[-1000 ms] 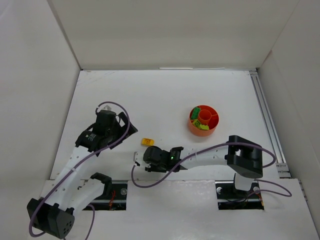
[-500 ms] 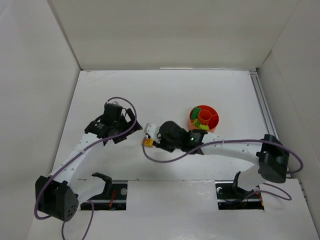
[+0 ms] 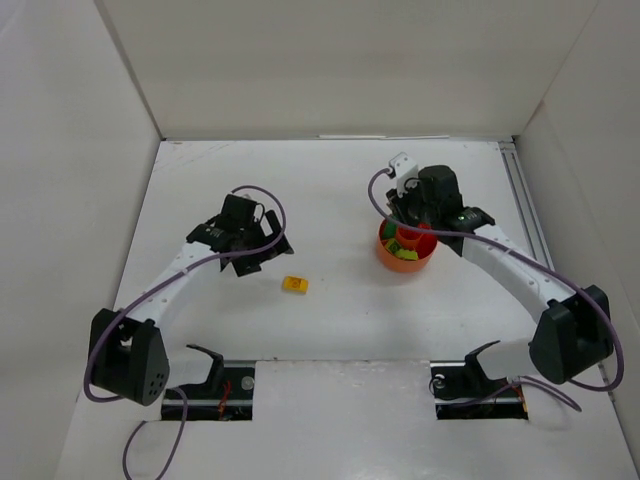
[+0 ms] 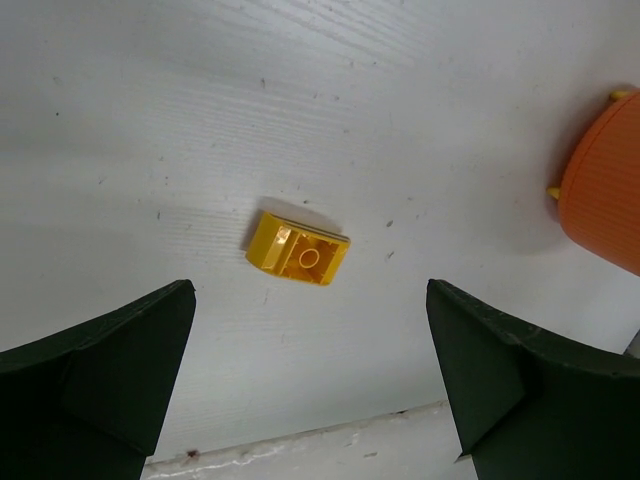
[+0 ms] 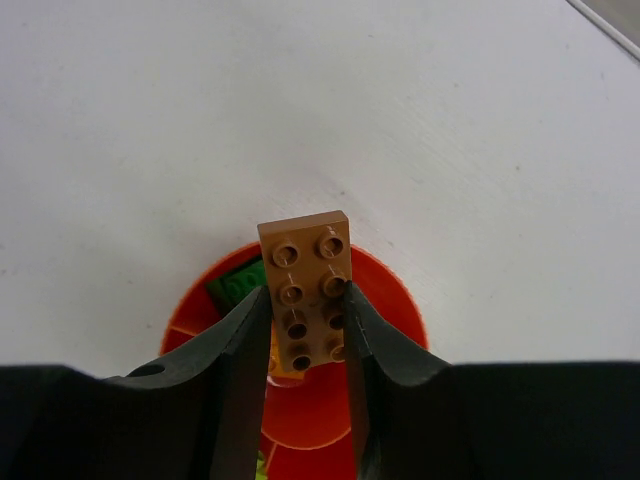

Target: Sort the legos into containers by color

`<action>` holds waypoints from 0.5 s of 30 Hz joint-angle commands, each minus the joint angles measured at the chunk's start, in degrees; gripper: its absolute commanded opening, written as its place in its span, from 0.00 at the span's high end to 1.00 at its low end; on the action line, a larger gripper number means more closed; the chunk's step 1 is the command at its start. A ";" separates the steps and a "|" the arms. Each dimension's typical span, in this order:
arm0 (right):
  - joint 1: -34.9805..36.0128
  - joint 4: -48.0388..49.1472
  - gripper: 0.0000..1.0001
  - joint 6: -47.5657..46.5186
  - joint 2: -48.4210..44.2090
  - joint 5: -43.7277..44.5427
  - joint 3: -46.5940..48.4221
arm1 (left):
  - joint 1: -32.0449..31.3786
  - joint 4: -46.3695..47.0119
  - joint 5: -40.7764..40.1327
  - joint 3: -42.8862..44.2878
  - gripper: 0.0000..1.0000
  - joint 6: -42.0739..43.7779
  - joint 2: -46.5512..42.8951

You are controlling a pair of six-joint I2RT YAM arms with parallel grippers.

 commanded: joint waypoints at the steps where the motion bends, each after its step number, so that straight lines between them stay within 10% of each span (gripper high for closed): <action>1: -4.24 4.03 0.73 2.00 -0.37 -1.29 1.95 | -0.12 2.16 0.76 4.49 0.00 1.60 1.37; 15: -10.24 4.83 0.69 4.73 3.06 1.34 1.08 | -0.12 1.11 3.04 8.98 0.00 3.45 9.90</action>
